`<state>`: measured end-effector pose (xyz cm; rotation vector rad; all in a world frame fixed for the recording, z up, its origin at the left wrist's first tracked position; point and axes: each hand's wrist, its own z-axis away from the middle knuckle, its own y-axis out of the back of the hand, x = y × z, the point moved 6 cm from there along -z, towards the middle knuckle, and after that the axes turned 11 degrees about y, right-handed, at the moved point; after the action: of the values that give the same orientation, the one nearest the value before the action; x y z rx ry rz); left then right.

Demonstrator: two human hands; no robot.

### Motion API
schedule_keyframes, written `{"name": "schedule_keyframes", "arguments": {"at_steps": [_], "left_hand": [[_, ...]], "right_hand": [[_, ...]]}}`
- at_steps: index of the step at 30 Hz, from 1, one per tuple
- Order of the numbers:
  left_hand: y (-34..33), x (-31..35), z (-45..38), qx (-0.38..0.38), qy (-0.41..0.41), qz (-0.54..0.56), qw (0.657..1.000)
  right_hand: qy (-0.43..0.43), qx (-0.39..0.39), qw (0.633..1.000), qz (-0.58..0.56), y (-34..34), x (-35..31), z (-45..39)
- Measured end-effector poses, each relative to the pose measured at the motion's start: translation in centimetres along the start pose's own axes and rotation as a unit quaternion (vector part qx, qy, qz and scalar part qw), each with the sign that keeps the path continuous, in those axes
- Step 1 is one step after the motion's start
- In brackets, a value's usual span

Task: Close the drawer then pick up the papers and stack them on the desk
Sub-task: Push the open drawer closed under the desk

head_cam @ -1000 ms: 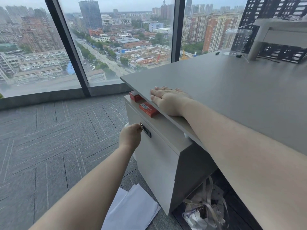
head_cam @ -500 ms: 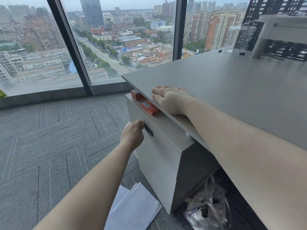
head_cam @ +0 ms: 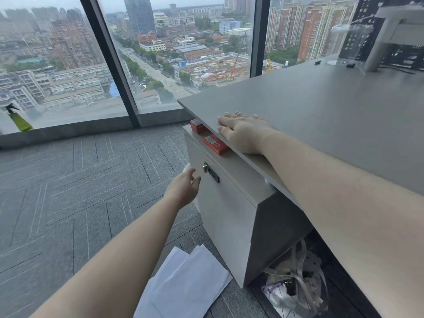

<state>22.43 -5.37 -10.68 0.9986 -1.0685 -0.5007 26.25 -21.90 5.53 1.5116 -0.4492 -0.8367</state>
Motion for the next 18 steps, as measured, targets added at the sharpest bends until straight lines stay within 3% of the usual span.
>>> {"name": "schedule_keyframes", "arguments": {"at_steps": [8, 13, 18], "left_hand": [[2.3, -5.3, 3.0, 0.006, 0.058, -0.021, 0.998], [2.3, -10.3, 4.0, 0.011, 0.085, -0.011, 0.996], [-0.8, -17.4, 2.5, 0.001, 0.139, -0.003, 0.990]], "right_hand": [[-0.011, 0.046, 0.999, -0.016, 0.0, -1.4, -0.3], [0.082, 0.118, 0.988, 0.060, -1.5, -7.4, 0.4], [0.118, 0.052, 0.992, 0.008, -11.2, -10.8, -3.8]]}}
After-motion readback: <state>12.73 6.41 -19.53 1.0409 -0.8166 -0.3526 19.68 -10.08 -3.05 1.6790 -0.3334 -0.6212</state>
